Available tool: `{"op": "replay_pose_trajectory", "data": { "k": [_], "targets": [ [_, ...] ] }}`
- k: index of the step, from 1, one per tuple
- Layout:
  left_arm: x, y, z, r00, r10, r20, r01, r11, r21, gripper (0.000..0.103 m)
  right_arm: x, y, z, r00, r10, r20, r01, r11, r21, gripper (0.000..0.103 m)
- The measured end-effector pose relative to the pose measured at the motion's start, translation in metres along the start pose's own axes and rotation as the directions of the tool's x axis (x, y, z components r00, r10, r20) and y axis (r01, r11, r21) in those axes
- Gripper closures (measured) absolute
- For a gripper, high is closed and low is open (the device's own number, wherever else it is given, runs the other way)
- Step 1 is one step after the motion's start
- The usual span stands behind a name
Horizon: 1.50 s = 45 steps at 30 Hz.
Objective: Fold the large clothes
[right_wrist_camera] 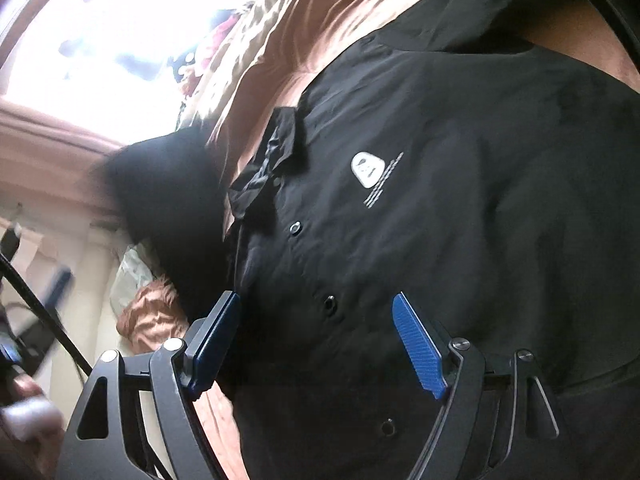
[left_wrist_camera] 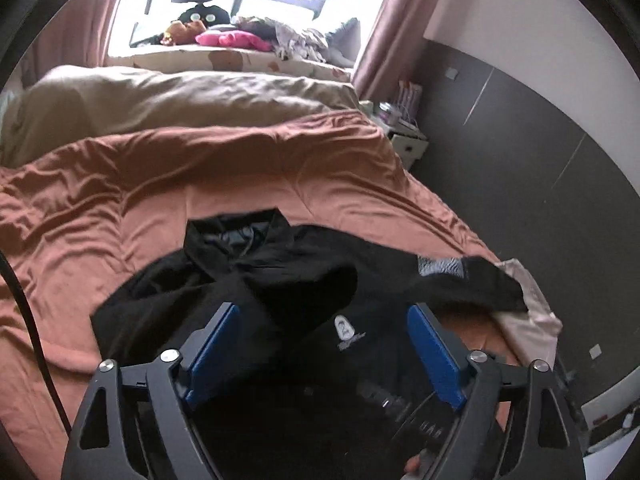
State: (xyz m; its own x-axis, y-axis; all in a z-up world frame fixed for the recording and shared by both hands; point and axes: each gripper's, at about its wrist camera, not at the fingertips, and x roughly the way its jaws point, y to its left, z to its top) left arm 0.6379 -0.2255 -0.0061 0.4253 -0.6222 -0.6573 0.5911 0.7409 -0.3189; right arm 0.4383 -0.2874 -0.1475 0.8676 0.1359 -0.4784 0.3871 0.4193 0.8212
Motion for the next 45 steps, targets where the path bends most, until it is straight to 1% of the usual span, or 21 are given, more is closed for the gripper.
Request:
{"op": "replay_pose_trajectory", "data": {
  "k": [3, 5, 9, 11, 12, 17, 19, 21, 24, 27, 28, 29, 30, 32, 33, 34, 37, 39, 40, 43, 45],
  "targets": [
    [0.003, 0.02, -0.012, 0.999, 0.036, -0.027, -0.037, 0.999, -0.04, 0.016, 0.001, 0.0, -0.003, 1.0, -0.011, 0.004, 0.011, 1.0, 0.001, 0.026],
    [0.002, 0.04, -0.021, 0.996, 0.079, -0.038, -0.082, 0.994, -0.07, 0.016, 0.003, 0.003, -0.007, 1.0, -0.013, -0.006, 0.013, 1.0, -0.009, 0.026],
    [-0.006, 0.084, -0.049, 0.974, 0.217, -0.059, -0.222, 0.967, -0.125, 0.016, 0.019, 0.006, -0.007, 1.0, -0.002, -0.029, 0.001, 1.0, -0.009, 0.026],
    [-0.007, 0.101, -0.061, 0.965, 0.25, -0.08, -0.259, 0.955, -0.146, 0.018, 0.024, 0.006, -0.004, 1.0, -0.018, -0.022, 0.017, 1.0, -0.018, 0.026],
    [-0.006, 0.113, -0.072, 0.958, 0.268, -0.101, -0.282, 0.946, -0.163, 0.019, 0.026, 0.006, -0.002, 0.999, -0.036, -0.013, 0.036, 0.999, -0.033, 0.026],
    [0.004, 0.158, -0.114, 0.931, 0.308, -0.198, -0.348, 0.911, -0.221, 0.045, 0.03, 0.011, 0.005, 0.991, -0.131, 0.004, 0.131, 0.985, -0.111, 0.026],
    [0.009, 0.169, -0.125, 0.928, 0.302, -0.217, -0.35, 0.906, -0.237, 0.046, 0.024, 0.016, 0.007, 0.985, -0.173, 0.029, 0.175, 0.975, -0.138, 0.026],
    [0.015, 0.178, -0.139, 0.932, 0.281, -0.227, -0.335, 0.909, -0.247, 0.046, 0.016, 0.028, 0.001, 0.974, -0.222, 0.054, 0.228, 0.95, -0.214, 0.026],
    [0.022, 0.184, -0.15, 0.937, 0.262, -0.233, -0.318, 0.913, -0.255, 0.046, 0.015, 0.046, -0.003, 0.968, -0.246, 0.054, 0.25, 0.911, -0.327, 0.026],
    [0.034, 0.187, -0.16, 0.941, 0.234, -0.243, -0.295, 0.921, -0.255, 0.046, 0.016, 0.06, -0.004, 0.955, -0.291, 0.067, 0.29, 0.854, -0.432, 0.026],
    [0.037, 0.187, -0.162, 0.94, 0.234, -0.247, -0.295, 0.924, -0.244, 0.05, 0.018, 0.067, -0.004, 0.948, -0.309, 0.077, 0.308, 0.828, -0.468, 0.026],
    [0.041, 0.187, -0.163, 0.938, 0.238, -0.253, -0.298, 0.925, -0.234, 0.056, 0.02, 0.071, -0.005, 0.944, -0.319, 0.084, 0.318, 0.811, -0.492, 0.026],
    [0.044, 0.187, -0.165, 0.934, 0.244, -0.261, -0.304, 0.927, -0.222, 0.059, 0.025, 0.079, -0.007, 0.94, -0.329, 0.093, 0.326, 0.784, -0.528, 0.026],
    [0.044, 0.189, -0.168, 0.935, 0.247, -0.255, -0.305, 0.927, -0.218, 0.065, 0.036, 0.091, -0.011, 0.937, -0.34, 0.082, 0.324, 0.756, -0.569, 0.026],
    [0.043, 0.19, -0.169, 0.937, 0.248, -0.247, -0.304, 0.927, -0.221, 0.066, 0.043, 0.095, -0.012, 0.937, -0.343, 0.066, 0.316, 0.752, -0.578, 0.026],
    [0.042, 0.192, -0.17, 0.939, 0.246, -0.241, -0.302, 0.926, -0.228, 0.071, 0.053, 0.102, -0.014, 0.933, -0.355, 0.054, 0.315, 0.738, -0.596, 0.026],
    [0.037, 0.2, -0.172, 0.948, 0.222, -0.229, -0.281, 0.922, -0.266, 0.077, 0.074, 0.121, -0.019, 0.913, -0.396, 0.101, 0.359, 0.66, -0.66, 0.026],
    [0.032, 0.204, -0.174, 0.951, 0.216, -0.221, -0.274, 0.92, -0.279, 0.078, 0.092, 0.133, -0.024, 0.891, -0.425, 0.161, 0.405, 0.582, -0.705, 0.026],
    [0.031, 0.206, -0.175, 0.954, 0.209, -0.215, -0.266, 0.92, -0.287, 0.078, 0.102, 0.136, -0.025, 0.884, -0.438, 0.16, 0.409, 0.562, -0.719, 0.026],
    [0.029, 0.208, -0.177, 0.957, 0.198, -0.211, -0.256, 0.919, -0.299, 0.078, 0.125, 0.135, -0.023, 0.867, -0.481, 0.13, 0.418, 0.559, -0.716, 0.026],
    [0.03, 0.209, -0.178, 0.957, 0.197, -0.213, -0.257, 0.918, -0.302, 0.078, 0.138, 0.129, -0.02, 0.838, -0.525, 0.151, 0.461, 0.531, -0.711, 0.026]
  ]
}}
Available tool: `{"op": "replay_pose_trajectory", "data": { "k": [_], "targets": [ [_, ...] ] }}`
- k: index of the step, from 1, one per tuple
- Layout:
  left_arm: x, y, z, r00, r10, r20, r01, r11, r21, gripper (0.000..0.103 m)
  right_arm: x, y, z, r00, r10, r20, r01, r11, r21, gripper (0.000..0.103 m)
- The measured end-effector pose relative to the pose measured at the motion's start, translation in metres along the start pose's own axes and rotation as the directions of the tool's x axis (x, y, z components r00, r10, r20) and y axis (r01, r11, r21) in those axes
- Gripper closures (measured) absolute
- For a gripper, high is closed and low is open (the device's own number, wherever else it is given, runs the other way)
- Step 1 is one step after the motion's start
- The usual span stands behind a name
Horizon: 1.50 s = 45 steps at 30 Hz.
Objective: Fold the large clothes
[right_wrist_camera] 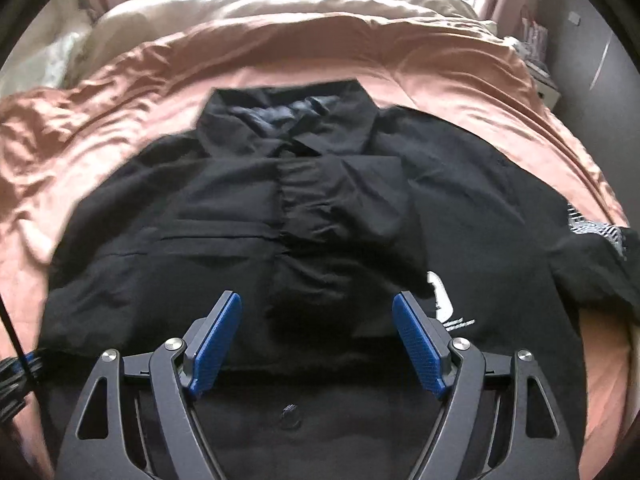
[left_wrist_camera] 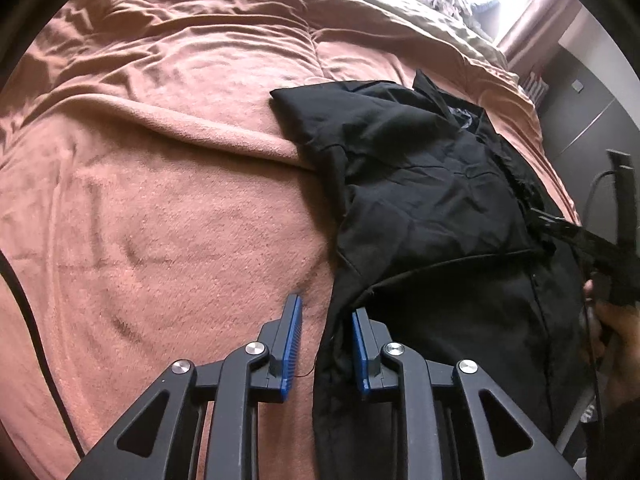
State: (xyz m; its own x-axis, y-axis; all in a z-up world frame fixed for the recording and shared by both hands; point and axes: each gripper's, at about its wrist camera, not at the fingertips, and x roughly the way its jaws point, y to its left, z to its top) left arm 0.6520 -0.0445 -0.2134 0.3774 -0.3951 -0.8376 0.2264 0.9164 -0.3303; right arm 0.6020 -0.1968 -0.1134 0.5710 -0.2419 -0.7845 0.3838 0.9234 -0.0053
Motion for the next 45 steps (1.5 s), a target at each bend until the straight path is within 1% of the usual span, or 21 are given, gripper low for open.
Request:
{"op": "replay_pose_trajectory", "data": {
  "k": [1, 2, 3, 4, 5, 7, 8, 12, 16, 18, 19, 23, 27, 31, 35, 37, 38, 41, 42, 43, 45],
  "targets": [
    [0.0, 0.0, 0.0, 1.0, 0.001, -0.002, -0.001, 1.0, -0.002, 0.078, 0.008, 0.0, 0.0, 1.0, -0.028, -0.011, 0.028, 1.0, -0.011, 0.026],
    [0.001, 0.0, 0.0, 1.0, 0.001, -0.003, -0.001, 1.0, -0.004, 0.078, 0.014, 0.0, 0.002, 0.999, -0.036, -0.024, 0.035, 0.999, -0.022, 0.03],
    [0.001, 0.001, 0.0, 1.0, 0.001, -0.004, -0.001, 1.0, -0.006, 0.078, 0.021, 0.001, 0.003, 0.999, -0.029, -0.045, 0.027, 0.999, -0.038, 0.041],
    [0.002, 0.0, 0.0, 1.0, 0.002, -0.004, -0.002, 1.0, -0.006, 0.078, 0.026, 0.001, 0.002, 0.998, -0.02, -0.061, 0.016, 0.998, -0.058, 0.048],
    [0.002, 0.0, 0.0, 1.0, 0.002, -0.005, -0.002, 1.0, -0.006, 0.078, 0.026, 0.001, 0.004, 0.998, -0.034, -0.061, 0.03, 0.997, -0.07, 0.067],
    [0.002, 0.001, 0.0, 1.0, 0.0, -0.005, 0.0, 1.0, -0.007, 0.078, 0.021, -0.007, 0.007, 0.996, -0.082, -0.029, 0.08, 0.994, -0.071, 0.069],
    [0.002, 0.001, 0.0, 1.0, -0.004, -0.006, 0.004, 1.0, -0.008, 0.078, 0.018, -0.012, 0.008, 0.996, -0.085, -0.016, 0.084, 0.995, -0.059, 0.07],
    [0.002, 0.004, 0.002, 1.0, -0.015, -0.013, 0.014, 1.0, -0.021, 0.078, -0.001, -0.051, 0.013, 0.99, -0.135, 0.036, 0.134, 0.991, 0.021, 0.07],
    [0.001, 0.007, 0.002, 1.0, -0.021, -0.009, 0.02, 0.999, -0.035, 0.078, -0.01, -0.102, 0.008, 0.993, -0.115, 0.015, 0.112, 0.985, 0.133, 0.068],
    [0.001, 0.008, 0.001, 1.0, -0.026, -0.008, 0.025, 0.999, -0.041, 0.078, -0.018, -0.126, 0.003, 0.985, -0.171, 0.017, 0.166, 0.972, 0.166, 0.067],
    [0.001, 0.009, 0.001, 1.0, -0.028, -0.008, 0.027, 0.999, -0.046, 0.078, -0.02, -0.139, -0.001, 0.985, -0.169, 0.024, 0.162, 0.969, 0.187, 0.067],
    [-0.002, 0.008, 0.0, 1.0, -0.015, -0.009, 0.015, 0.999, -0.046, 0.078, -0.021, -0.17, -0.013, 0.994, -0.106, 0.024, 0.095, 0.958, 0.272, 0.067],
    [-0.002, 0.006, 0.001, 1.0, -0.003, -0.013, 0.003, 0.999, -0.036, 0.078, -0.013, -0.17, -0.021, 0.999, -0.022, 0.029, 0.014, 0.965, 0.262, 0.067],
    [-0.001, 0.005, 0.001, 1.0, 0.015, -0.009, -0.015, 0.999, -0.03, 0.077, 0.014, -0.155, -0.021, 1.0, -0.016, -0.001, 0.015, 0.974, 0.227, 0.067],
    [0.0, 0.003, 0.0, 0.999, 0.031, -0.009, -0.032, 0.999, -0.024, 0.076, 0.039, -0.155, -0.017, 1.0, 0.008, -0.017, -0.003, 0.971, 0.241, 0.067],
    [-0.002, 0.002, -0.001, 0.999, 0.043, -0.015, -0.043, 0.999, -0.03, 0.076, 0.05, -0.156, -0.02, 0.999, 0.007, -0.038, 0.002, 0.975, 0.224, 0.069],
    [-0.004, 0.0, -0.002, 0.998, 0.058, -0.019, -0.059, 0.998, -0.027, 0.076, 0.05, -0.156, -0.021, 0.999, -0.002, -0.037, 0.01, 0.978, 0.21, 0.074],
    [-0.016, -0.006, -0.004, 0.993, 0.114, -0.011, -0.115, 0.993, -0.015, 0.075, 0.039, -0.16, -0.026, 1.0, 0.008, -0.027, -0.003, 0.984, 0.179, 0.075],
    [-0.024, -0.009, -0.005, 0.989, 0.148, 0.01, -0.148, 0.989, -0.015, 0.075, 0.033, -0.163, -0.029, 1.0, 0.016, -0.027, -0.011, 0.983, 0.182, 0.075],
    [-0.032, -0.013, -0.008, 0.985, 0.167, 0.033, -0.166, 0.986, -0.014, 0.075, 0.025, -0.167, -0.032, 1.0, 0.02, -0.019, -0.016, 0.982, 0.19, 0.075],
    [-0.043, -0.019, -0.011, 0.988, 0.149, 0.047, -0.148, 0.989, -0.019, 0.07, 0.002, -0.185, -0.039, 0.999, 0.042, 0.022, -0.046, 0.976, 0.213, 0.075]
  ]
}}
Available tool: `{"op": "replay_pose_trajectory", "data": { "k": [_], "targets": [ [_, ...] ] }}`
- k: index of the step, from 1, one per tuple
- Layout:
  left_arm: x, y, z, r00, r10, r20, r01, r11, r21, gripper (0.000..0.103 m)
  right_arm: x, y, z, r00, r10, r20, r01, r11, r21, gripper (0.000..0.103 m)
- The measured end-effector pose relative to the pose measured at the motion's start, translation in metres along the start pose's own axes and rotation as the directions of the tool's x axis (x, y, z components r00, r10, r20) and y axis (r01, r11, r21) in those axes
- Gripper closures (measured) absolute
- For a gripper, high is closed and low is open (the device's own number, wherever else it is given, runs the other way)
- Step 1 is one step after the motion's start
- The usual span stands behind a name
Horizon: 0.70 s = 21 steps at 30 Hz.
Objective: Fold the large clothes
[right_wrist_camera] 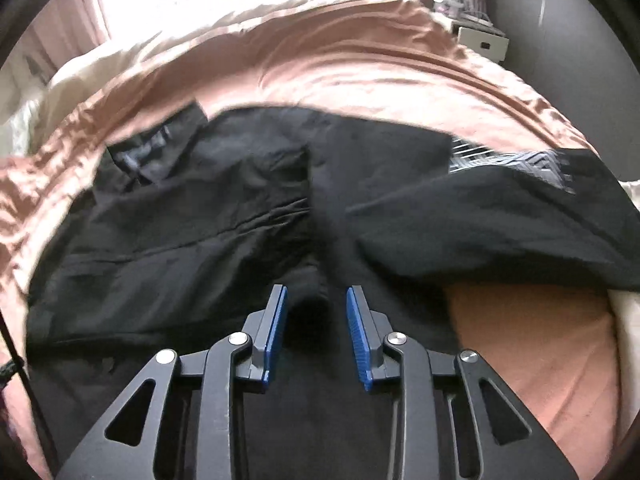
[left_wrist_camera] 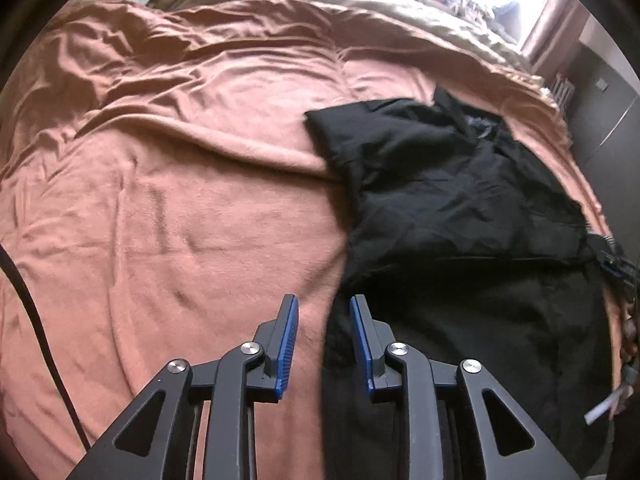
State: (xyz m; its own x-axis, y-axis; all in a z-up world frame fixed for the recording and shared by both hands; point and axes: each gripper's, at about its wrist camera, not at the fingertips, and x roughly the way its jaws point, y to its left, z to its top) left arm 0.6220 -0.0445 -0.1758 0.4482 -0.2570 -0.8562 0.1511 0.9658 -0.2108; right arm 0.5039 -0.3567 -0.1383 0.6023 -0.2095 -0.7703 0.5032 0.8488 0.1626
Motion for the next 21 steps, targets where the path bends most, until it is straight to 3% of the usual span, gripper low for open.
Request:
{"op": "replay_pose_trajectory", "data": {
  "k": [2, 5, 6, 8, 11, 18, 21],
  "targets": [
    [-0.012, -0.008, -0.003, 1.0, -0.018, 0.011, 0.018, 1.0, -0.012, 0.054, -0.021, -0.028, -0.004, 0.999, 0.015, 0.037, -0.016, 0.999, 0.031, 0.069],
    [-0.027, -0.023, -0.006, 0.999, -0.023, 0.045, 0.024, 1.0, -0.005, 0.046, -0.041, -0.073, -0.013, 0.998, 0.021, 0.063, -0.028, 0.994, 0.107, 0.036],
    [-0.033, -0.031, -0.006, 0.998, -0.036, 0.054, 0.035, 0.999, 0.003, 0.046, -0.045, -0.089, -0.017, 0.997, 0.019, 0.072, -0.028, 0.99, 0.135, 0.033],
    [-0.04, -0.044, -0.005, 0.997, -0.05, 0.066, 0.05, 0.999, 0.012, 0.045, -0.053, -0.118, -0.026, 0.997, 0.024, 0.077, -0.038, 0.981, 0.188, 0.033],
    [-0.052, -0.068, -0.005, 0.993, -0.063, 0.099, 0.06, 0.998, 0.026, 0.033, -0.058, -0.16, -0.045, 0.994, 0.061, 0.095, -0.085, 0.961, 0.265, 0.033],
    [-0.054, -0.111, 0.004, 0.991, -0.074, 0.113, 0.076, 0.997, -0.007, 0.03, -0.057, -0.225, -0.07, 0.983, 0.117, 0.138, -0.165, 0.893, 0.419, 0.033],
    [-0.051, -0.127, 0.009, 0.989, -0.079, 0.127, 0.079, 0.997, 0.0, 0.03, -0.054, -0.236, -0.075, 0.976, 0.138, 0.169, -0.202, 0.864, 0.462, 0.033]
  ]
}}
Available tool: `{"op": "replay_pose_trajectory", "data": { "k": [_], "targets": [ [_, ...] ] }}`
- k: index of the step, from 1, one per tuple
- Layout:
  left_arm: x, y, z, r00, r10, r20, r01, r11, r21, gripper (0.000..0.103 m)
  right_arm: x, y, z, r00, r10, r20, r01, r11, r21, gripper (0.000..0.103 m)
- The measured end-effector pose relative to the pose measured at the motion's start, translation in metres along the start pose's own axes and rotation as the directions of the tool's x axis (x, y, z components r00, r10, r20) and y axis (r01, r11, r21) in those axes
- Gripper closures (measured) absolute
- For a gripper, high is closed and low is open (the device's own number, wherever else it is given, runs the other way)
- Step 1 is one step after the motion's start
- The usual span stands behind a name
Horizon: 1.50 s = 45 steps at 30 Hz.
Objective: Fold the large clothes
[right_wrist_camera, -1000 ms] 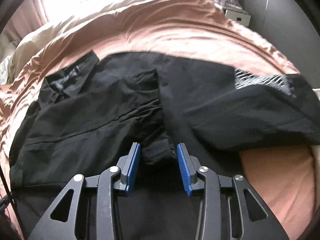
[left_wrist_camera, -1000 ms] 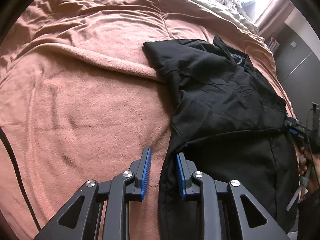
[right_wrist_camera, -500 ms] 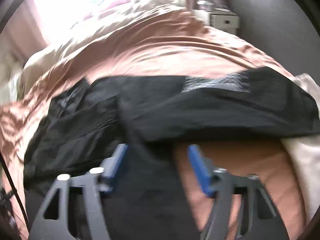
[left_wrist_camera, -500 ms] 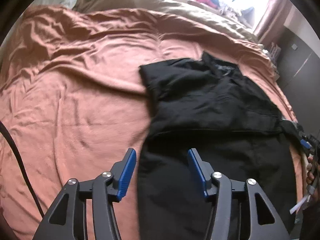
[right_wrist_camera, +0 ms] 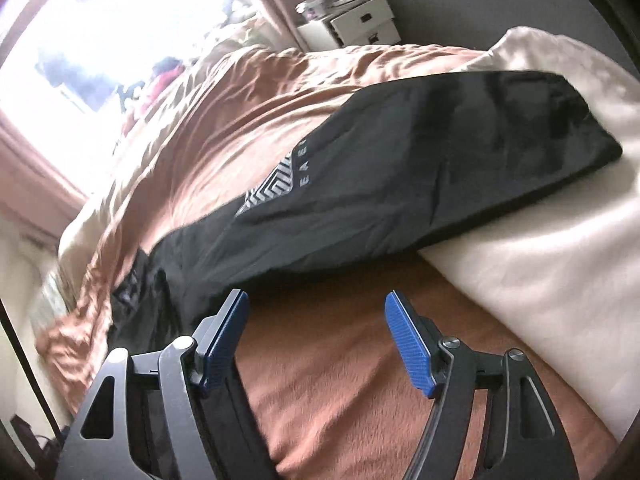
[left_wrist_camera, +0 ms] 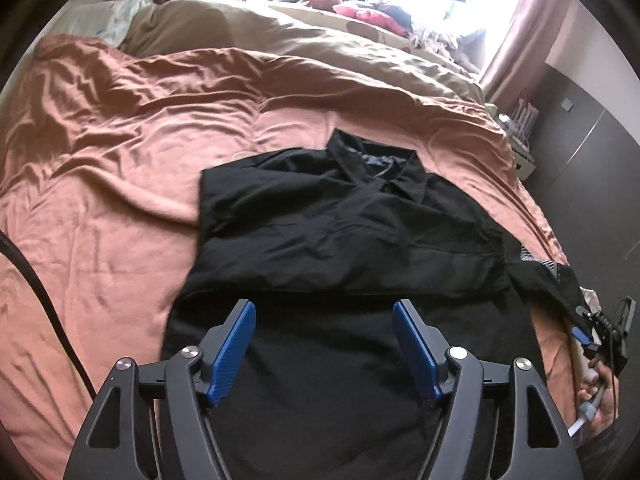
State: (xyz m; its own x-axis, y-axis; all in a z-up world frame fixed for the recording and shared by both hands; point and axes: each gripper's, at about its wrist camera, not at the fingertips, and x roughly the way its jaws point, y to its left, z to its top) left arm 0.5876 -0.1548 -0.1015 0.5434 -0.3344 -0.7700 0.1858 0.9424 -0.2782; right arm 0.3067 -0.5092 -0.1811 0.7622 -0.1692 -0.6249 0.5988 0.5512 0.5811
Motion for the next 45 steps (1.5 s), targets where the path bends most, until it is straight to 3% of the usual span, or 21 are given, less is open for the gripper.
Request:
{"op": "replay_pose_trajectory", "data": {
  "k": [5, 8, 9, 14, 15, 20, 29, 40, 45],
  "targets": [
    [0.021, -0.013, -0.004, 1.0, 0.019, -0.001, -0.019, 1.0, 0.007, 0.03, 0.012, -0.003, -0.002, 1.0, 0.003, 0.021, -0.004, 0.999, 0.033, 0.034],
    [0.037, -0.011, -0.009, 0.999, 0.032, -0.022, -0.032, 0.999, 0.007, 0.03, 0.027, 0.0, 0.001, 0.999, -0.03, 0.038, 0.028, 0.998, 0.055, 0.045],
    [0.043, -0.008, -0.009, 0.999, 0.029, -0.034, -0.029, 1.0, 0.0, 0.03, 0.031, 0.002, 0.001, 0.999, -0.035, 0.041, 0.033, 0.998, 0.058, 0.049],
    [0.048, 0.001, -0.015, 0.999, 0.025, -0.038, -0.026, 1.0, -0.019, 0.03, 0.042, 0.013, 0.007, 0.993, -0.082, 0.08, 0.078, 0.995, 0.056, 0.094],
    [0.048, 0.004, -0.016, 0.999, 0.018, -0.04, -0.019, 0.999, -0.029, 0.03, 0.035, 0.023, 0.009, 0.991, -0.078, 0.111, 0.075, 0.997, 0.033, 0.098],
    [0.045, 0.013, -0.018, 0.999, 0.027, -0.036, -0.029, 0.998, -0.057, 0.03, -0.001, 0.089, 0.01, 0.973, -0.042, 0.228, 0.082, 0.982, -0.169, 0.101],
    [0.039, 0.022, -0.018, 0.999, -0.007, -0.036, 0.004, 0.997, -0.08, 0.03, -0.051, 0.208, -0.024, 0.958, 0.107, 0.266, 0.003, 0.924, -0.383, 0.101],
    [0.023, 0.046, -0.012, 0.998, -0.067, -0.009, 0.065, 0.985, -0.163, 0.03, -0.061, 0.285, -0.097, 0.961, 0.209, 0.181, -0.079, 0.835, -0.544, 0.101],
    [0.022, 0.062, -0.013, 0.997, -0.074, -0.016, 0.069, 0.976, -0.208, 0.03, -0.043, 0.296, -0.103, 0.969, 0.231, 0.092, -0.139, 0.809, -0.571, 0.101]
  ]
}}
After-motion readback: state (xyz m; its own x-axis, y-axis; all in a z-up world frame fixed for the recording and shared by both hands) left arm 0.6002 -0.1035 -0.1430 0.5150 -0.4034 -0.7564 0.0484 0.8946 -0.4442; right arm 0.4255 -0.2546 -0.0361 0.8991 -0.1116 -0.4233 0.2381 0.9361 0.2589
